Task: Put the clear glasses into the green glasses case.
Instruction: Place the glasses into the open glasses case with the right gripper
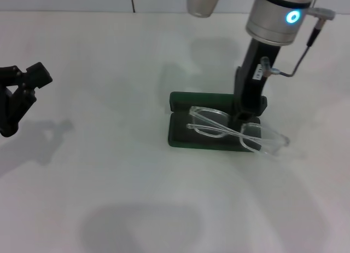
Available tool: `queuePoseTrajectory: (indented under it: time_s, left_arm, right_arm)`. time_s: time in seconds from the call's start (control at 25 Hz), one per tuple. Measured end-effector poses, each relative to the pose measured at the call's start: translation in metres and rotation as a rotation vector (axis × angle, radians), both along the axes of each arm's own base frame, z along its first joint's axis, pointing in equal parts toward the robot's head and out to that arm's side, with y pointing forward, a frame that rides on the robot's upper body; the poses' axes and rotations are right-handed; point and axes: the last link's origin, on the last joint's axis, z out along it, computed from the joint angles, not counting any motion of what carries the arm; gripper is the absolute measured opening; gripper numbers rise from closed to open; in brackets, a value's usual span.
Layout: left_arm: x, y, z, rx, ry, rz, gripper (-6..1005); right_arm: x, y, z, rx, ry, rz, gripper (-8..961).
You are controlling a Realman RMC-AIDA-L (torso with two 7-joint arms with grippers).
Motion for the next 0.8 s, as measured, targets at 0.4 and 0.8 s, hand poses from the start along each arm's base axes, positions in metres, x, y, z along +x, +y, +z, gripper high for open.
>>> queuePoseTrajectory:
  time_s: [0.4, 0.8]
  left_arm:
    - [-0.008, -0.007, 0.003, 0.000, 0.005, 0.026, 106]
    - [-0.011, -0.013, 0.001, -0.003, 0.000, 0.040, 109]
  right_arm:
    - [-0.023, -0.004, -0.021, -0.006, -0.052, 0.101, 61]
    - [-0.024, -0.012, -0.039, -0.022, -0.107, 0.160, 61]
